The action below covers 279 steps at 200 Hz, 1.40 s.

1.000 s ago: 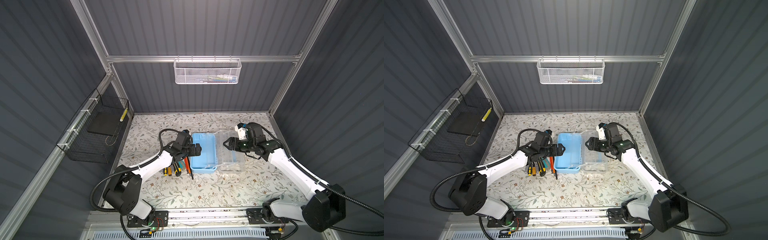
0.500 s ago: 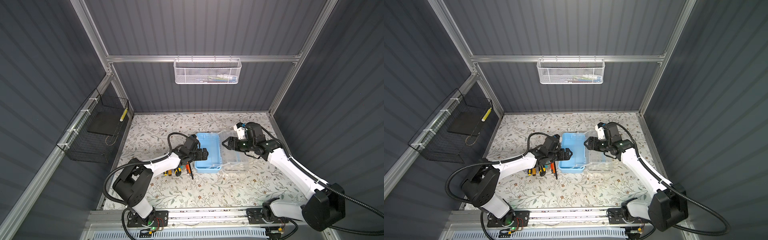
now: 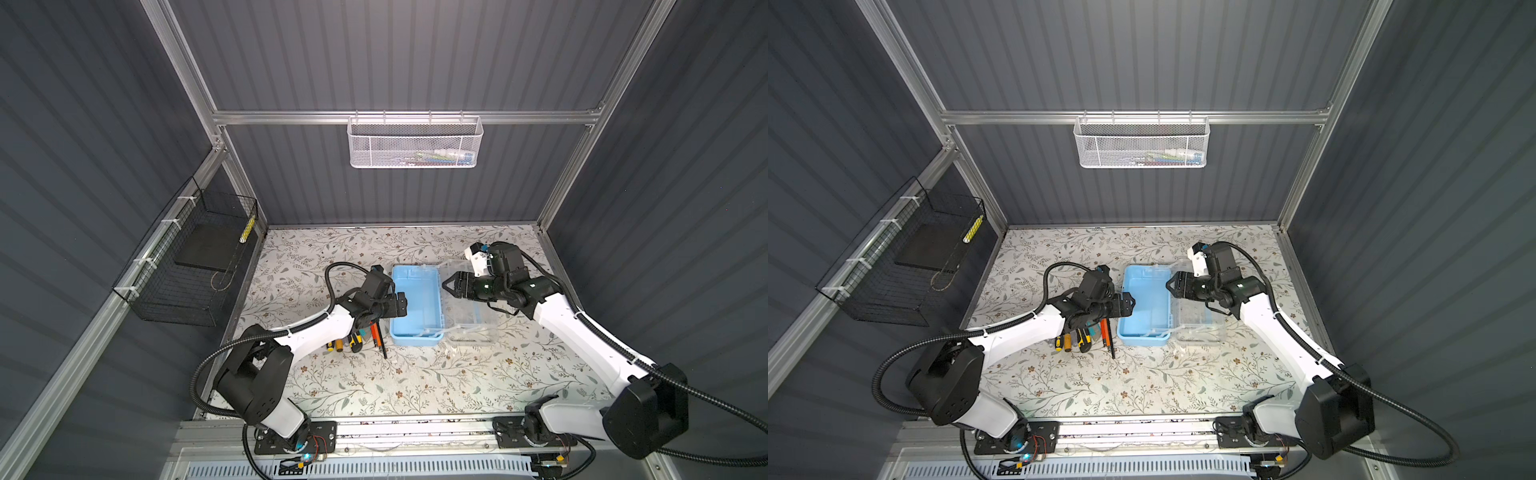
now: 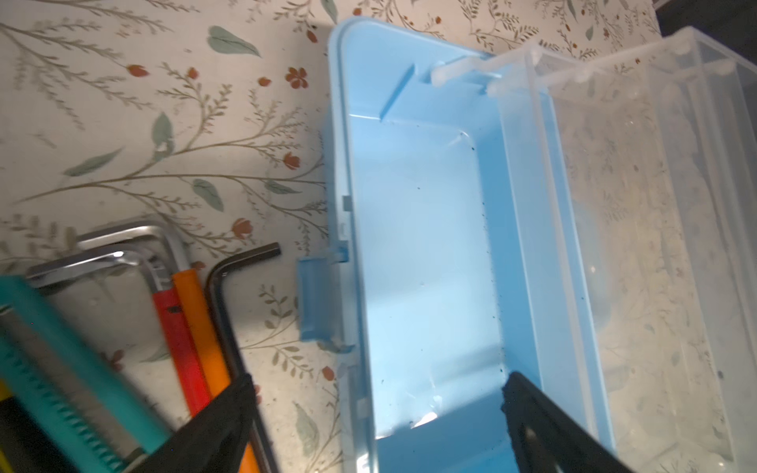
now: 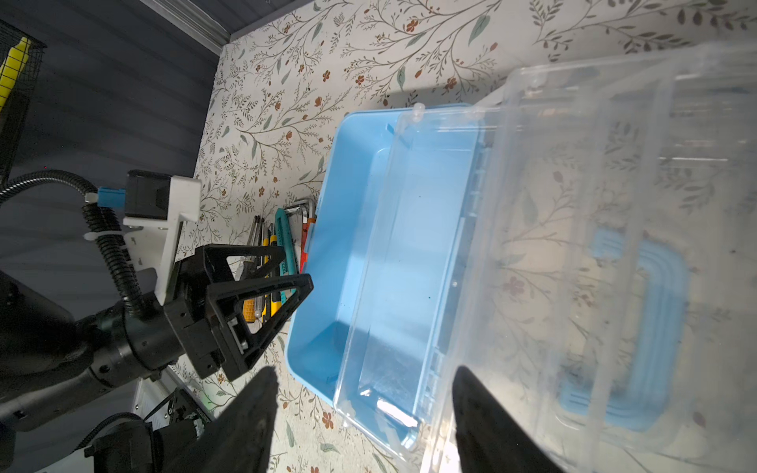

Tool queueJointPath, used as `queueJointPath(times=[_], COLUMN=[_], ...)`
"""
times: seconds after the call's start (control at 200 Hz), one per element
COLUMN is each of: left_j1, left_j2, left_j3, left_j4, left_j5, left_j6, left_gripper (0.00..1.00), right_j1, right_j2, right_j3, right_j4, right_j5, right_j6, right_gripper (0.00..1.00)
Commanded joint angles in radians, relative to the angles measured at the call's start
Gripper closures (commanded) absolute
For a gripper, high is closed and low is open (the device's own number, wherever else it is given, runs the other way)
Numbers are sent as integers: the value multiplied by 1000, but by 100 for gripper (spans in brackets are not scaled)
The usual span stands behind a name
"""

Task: Pack the tool kit
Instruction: 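Lower the left gripper onto the red-handled hex key and close it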

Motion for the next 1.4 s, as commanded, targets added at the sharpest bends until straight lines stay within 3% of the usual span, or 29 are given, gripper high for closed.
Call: queueJointPath(times=[0.0, 0.165, 0.455, 0.78, 1.391], left_j1=[30, 72, 84, 89, 117], left_j2=[-31, -2, 65, 113, 170], left_j3=[-34, -38, -21, -20, -20], left_j4=[-72, -80, -75, -71, -68], left_j5=[-82, -88, -103, -117, -113], left_j6=[21, 14, 20, 23, 31], left_gripper=[8, 19, 41, 60, 72], right_j1=[9, 10, 10, 9, 9], right_j2=[6, 1, 26, 33, 49], right_j3=[26, 25, 19, 9, -14], right_j4=[2, 30, 82, 96, 114], right_j5=[-12, -12, -21, -32, -30], right_j6=[-10, -2, 11, 19, 23], right_gripper=[33, 35, 43, 51, 52])
